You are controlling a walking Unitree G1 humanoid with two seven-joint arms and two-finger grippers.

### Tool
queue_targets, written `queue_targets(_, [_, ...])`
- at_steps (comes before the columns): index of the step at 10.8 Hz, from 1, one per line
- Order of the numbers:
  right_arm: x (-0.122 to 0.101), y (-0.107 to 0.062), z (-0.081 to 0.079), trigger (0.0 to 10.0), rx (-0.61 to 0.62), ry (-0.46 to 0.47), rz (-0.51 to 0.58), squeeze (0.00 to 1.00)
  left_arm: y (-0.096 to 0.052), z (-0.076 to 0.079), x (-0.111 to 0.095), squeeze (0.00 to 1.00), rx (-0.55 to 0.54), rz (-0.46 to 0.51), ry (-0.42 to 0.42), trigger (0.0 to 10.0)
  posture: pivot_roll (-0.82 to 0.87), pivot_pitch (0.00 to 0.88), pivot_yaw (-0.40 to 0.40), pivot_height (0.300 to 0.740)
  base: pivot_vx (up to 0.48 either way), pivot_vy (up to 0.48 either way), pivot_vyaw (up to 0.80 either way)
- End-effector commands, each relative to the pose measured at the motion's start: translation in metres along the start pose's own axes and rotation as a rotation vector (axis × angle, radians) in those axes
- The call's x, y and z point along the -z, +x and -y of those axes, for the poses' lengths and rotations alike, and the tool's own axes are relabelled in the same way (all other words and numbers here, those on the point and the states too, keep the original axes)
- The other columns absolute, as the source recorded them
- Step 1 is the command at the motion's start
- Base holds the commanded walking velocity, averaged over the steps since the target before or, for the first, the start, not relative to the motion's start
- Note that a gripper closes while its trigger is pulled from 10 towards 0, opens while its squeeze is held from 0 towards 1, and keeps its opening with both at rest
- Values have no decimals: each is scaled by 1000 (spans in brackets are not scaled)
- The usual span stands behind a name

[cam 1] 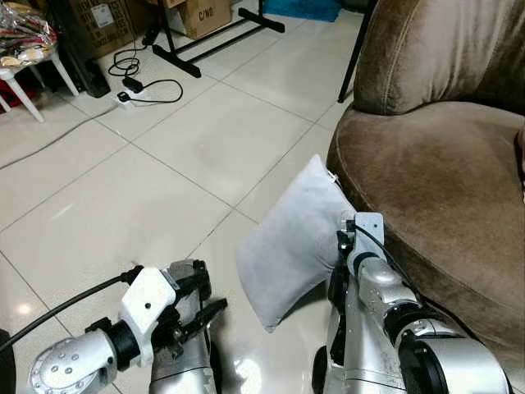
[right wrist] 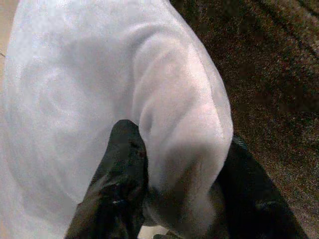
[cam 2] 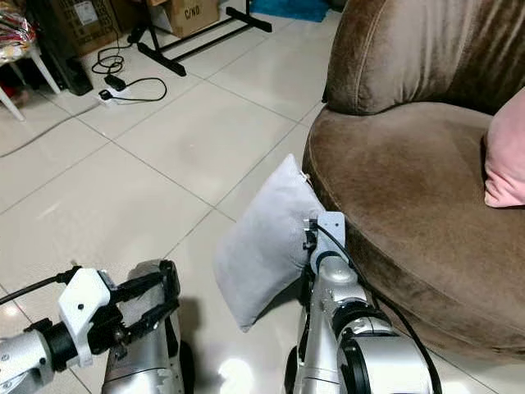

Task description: Move the pillow to the sofa from floor

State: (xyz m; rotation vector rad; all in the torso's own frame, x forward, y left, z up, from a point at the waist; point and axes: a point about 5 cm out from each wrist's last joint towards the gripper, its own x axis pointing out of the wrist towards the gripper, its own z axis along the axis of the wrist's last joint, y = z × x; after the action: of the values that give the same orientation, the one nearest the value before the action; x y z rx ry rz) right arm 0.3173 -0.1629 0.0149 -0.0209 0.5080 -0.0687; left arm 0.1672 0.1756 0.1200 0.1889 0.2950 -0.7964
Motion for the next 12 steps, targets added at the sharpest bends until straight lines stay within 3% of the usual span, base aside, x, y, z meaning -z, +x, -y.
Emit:
queue_targets(1, [-3,1,-1,0,-9,-2,5,0,0,-3,-2,0,-4,-4,4,10000,226,91,30,426,0,0,0])
queue_targets(6, [-12,3,1,0,-13,-7,25,0,21,-16,-7,0,8,15,-6,10000,203,42,20,426,0,0,0])
queue_targets(9, [-1,0,-10,0,-89,-45,17,0,31,-18,-4,0,-33,26,-6,10000,153,0,19,426,0,0,0])
queue_targets(10, [-2,-2,-12,0,-125,-30,51,0,35,-20,-1,0,-66,30,-15,10000,135,0,5,426,0,0,0])
queue_targets(12, [-17,-18,-28,0,-367,99,298,0,31,-19,0,0,-237,60,9,10000,87,0,-35,426,0,0,0])
